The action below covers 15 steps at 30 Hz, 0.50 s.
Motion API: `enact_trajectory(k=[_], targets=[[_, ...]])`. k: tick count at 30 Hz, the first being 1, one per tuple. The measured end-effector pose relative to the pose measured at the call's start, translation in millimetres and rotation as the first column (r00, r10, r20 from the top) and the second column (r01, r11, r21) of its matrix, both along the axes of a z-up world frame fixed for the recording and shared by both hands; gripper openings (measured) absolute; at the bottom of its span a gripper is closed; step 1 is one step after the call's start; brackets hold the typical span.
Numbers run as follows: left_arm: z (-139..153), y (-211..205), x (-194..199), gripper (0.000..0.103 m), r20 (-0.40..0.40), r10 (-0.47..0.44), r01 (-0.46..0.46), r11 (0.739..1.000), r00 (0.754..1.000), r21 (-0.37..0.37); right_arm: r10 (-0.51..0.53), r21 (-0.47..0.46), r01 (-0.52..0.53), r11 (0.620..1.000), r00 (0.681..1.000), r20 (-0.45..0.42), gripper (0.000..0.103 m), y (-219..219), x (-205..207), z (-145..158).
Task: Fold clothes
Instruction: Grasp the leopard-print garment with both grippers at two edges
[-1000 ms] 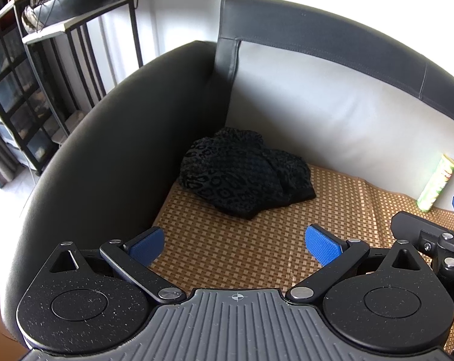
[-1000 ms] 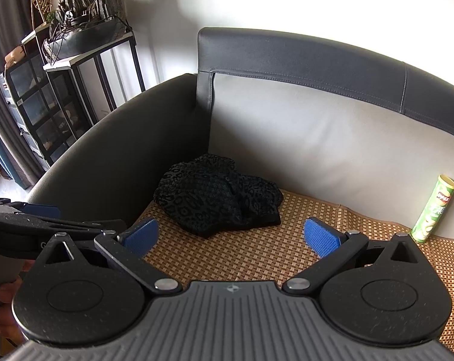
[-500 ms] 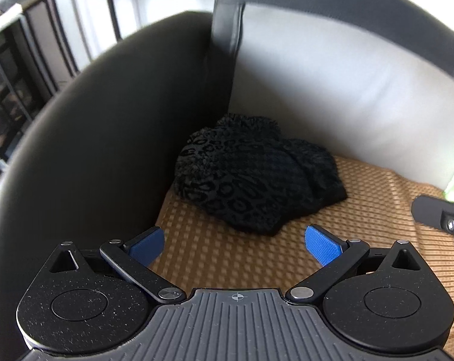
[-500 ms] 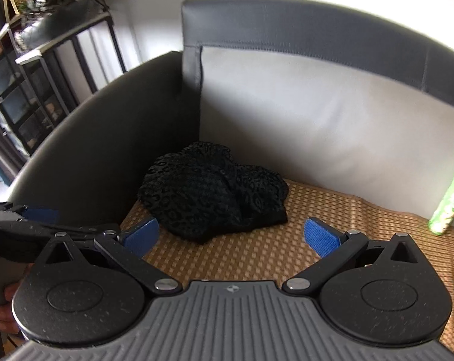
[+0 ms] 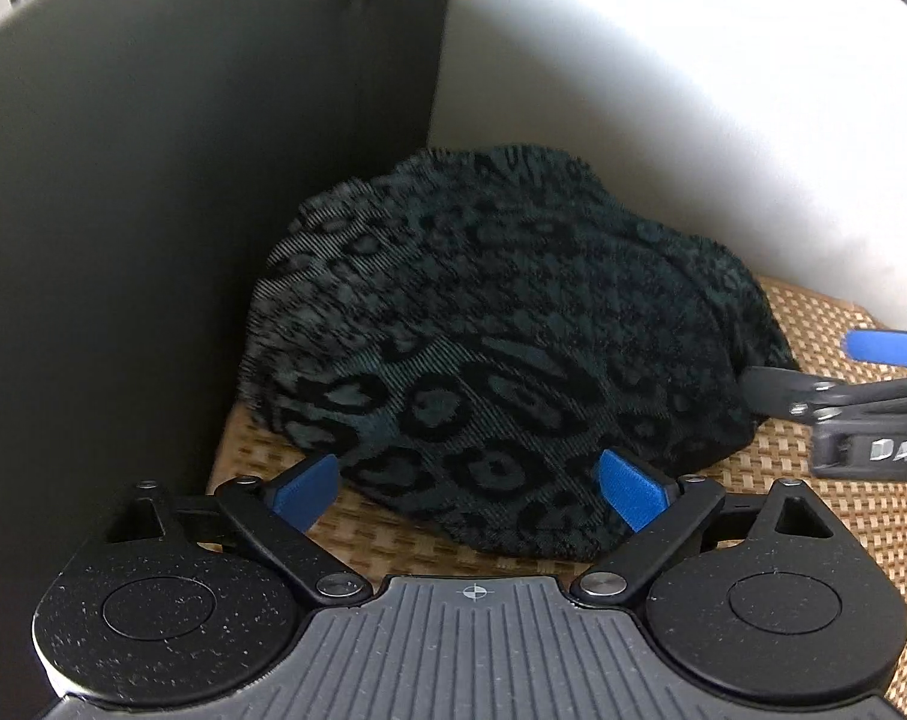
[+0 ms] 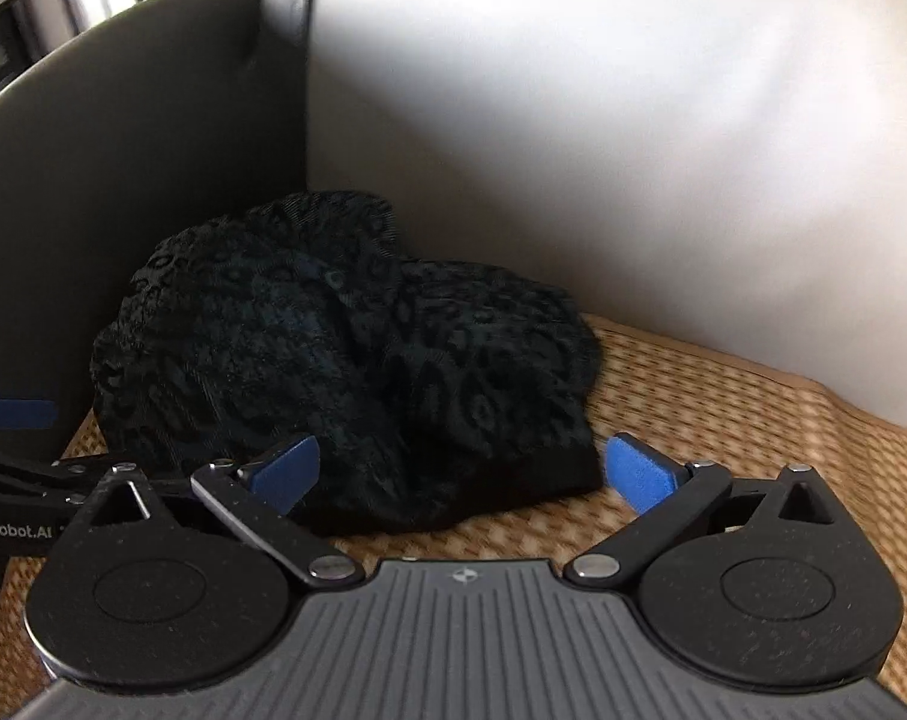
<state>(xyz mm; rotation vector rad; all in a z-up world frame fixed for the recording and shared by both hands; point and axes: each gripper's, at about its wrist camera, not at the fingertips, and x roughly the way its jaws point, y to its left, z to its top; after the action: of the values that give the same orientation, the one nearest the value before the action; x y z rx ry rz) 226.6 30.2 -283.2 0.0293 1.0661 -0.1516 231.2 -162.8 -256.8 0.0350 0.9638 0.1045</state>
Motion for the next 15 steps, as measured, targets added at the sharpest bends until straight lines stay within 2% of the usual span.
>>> enact_trajectory(k=[2,3,4,5,7,8,9,12,15], targets=[[-11,-1,3,0.091,-0.027,-0.003,0.002,1.0,1.0,-0.018,0.047,-0.007,-0.047,0.999,0.999,-0.005,0.094,8,10,-10],[-15,0,4,0.082,-0.043,-0.001,0.0,0.999,0.999,-0.034,0.069,-0.013,-0.07,0.997,0.998,-0.011,0.09,12,14,-16],[-20,1,5,0.067,-0.058,0.0,-0.003,0.999,0.998,-0.051,0.089,-0.02,-0.089,0.996,0.996,-0.017,0.086,15,16,-21],[-24,3,6,0.058,-0.07,-0.001,-0.004,0.997,0.998,-0.071,0.104,-0.023,-0.104,0.994,0.994,-0.025,0.078,19,19,-25],[-27,8,7,0.027,-0.08,0.009,-0.016,0.995,0.997,-0.094,0.126,0.006,-0.126,0.992,0.989,-0.071,0.054,22,23,-33],[-27,11,7,0.022,-0.079,0.017,-0.026,0.994,0.997,-0.105,0.135,0.037,-0.131,0.991,0.985,-0.104,0.023,23,25,-36],[-22,14,6,0.014,-0.081,0.033,-0.043,0.991,0.996,-0.127,0.142,0.064,-0.135,0.989,0.982,-0.125,0.005,24,25,-38],[-5,22,-5,0.009,-0.053,0.053,-0.061,0.985,0.997,-0.161,0.164,0.09,-0.154,0.984,0.98,-0.114,0.003,29,17,-28],[24,26,-29,0.008,-0.01,0.049,-0.05,0.983,0.999,-0.175,0.178,0.13,-0.168,0.977,0.982,-0.063,0.002,24,-4,3]])
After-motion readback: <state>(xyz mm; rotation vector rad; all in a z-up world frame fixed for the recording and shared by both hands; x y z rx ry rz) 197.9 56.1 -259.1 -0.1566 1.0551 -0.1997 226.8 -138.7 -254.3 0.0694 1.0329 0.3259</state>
